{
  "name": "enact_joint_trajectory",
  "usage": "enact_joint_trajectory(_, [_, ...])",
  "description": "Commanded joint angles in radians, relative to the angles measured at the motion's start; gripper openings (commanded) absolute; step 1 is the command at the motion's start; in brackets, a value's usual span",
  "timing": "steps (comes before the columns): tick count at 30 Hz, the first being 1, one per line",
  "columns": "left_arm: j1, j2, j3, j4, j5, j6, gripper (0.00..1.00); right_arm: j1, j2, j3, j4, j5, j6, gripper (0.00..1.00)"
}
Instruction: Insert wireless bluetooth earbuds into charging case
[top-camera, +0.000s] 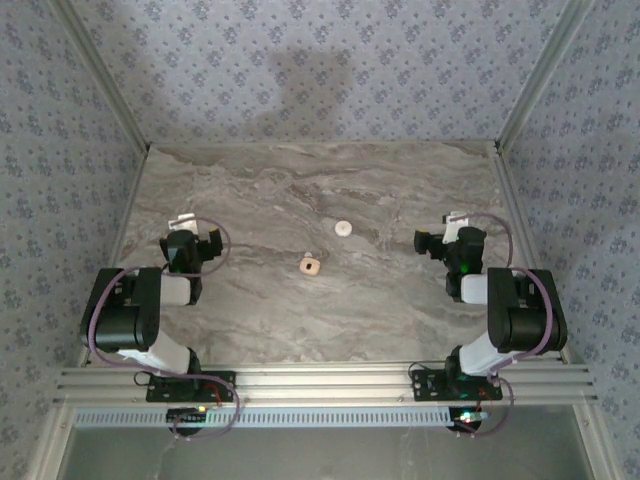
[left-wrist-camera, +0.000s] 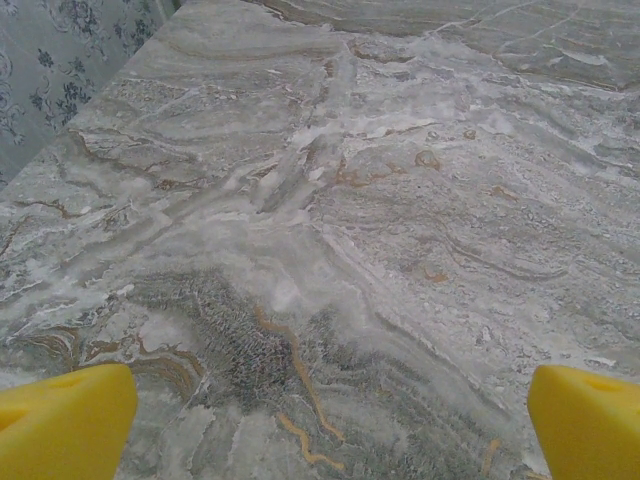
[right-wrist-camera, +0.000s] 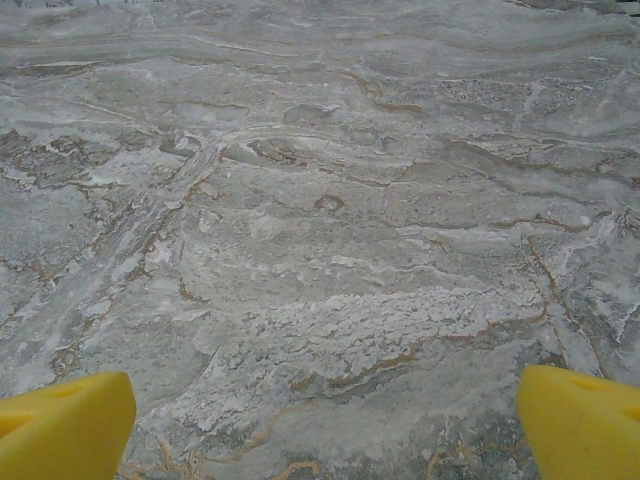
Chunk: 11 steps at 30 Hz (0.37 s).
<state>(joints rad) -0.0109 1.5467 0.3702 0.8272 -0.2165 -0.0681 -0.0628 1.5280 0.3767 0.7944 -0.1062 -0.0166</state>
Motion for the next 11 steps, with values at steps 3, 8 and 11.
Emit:
enact_joint_trajectory(3, [0.008, -0.011, 0.022, 0.029, 0.011, 0.004, 1.0, 0.004, -0.004, 0.008, 0.025, 0.023, -0.014, 1.0])
enact_joint_trajectory(8, [0.007, -0.013, 0.021, 0.029, 0.012, 0.006, 1.0, 0.008, -0.003, 0.01, 0.025, 0.031, -0.017, 1.0])
enact_joint_trajectory(11, [0.007, -0.013, 0.021, 0.029, 0.012, 0.007, 1.0, 0.01, -0.005, 0.008, 0.026, 0.036, -0.017, 1.0])
